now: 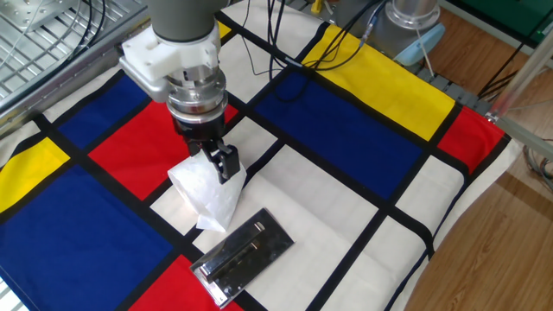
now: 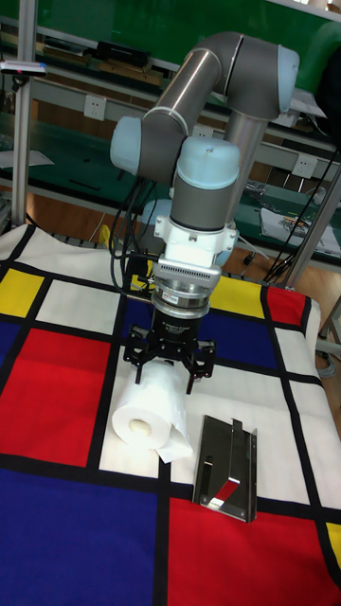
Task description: Put the toilet paper on its holder
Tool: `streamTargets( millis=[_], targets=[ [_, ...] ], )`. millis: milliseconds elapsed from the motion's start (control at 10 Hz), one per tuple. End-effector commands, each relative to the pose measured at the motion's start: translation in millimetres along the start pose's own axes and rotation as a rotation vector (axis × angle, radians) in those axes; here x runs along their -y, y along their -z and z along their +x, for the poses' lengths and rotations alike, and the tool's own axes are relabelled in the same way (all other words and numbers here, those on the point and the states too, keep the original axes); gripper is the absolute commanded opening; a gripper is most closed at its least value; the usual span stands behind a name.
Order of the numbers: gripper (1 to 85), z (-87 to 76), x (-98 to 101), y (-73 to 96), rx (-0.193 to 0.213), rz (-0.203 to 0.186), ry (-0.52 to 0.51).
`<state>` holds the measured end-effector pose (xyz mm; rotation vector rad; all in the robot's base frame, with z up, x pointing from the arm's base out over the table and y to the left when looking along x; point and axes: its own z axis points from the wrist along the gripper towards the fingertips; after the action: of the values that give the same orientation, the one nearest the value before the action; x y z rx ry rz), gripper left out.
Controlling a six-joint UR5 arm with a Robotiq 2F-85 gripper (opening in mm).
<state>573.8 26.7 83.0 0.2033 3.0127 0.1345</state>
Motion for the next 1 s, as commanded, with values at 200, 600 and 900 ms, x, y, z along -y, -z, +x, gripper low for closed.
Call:
streamTargets(
  millis=[200, 600, 900],
  targets=[
    [79.0, -1.7, 13.2, -7.9, 0.004, 0.008, 0.039],
    [79.3, -1.4, 30.8, -1.8, -0.007, 0.032, 0.074],
    [80.3, -2.8, 30.2, -5.6, 0.000, 0.020, 0.090]
  ],
)
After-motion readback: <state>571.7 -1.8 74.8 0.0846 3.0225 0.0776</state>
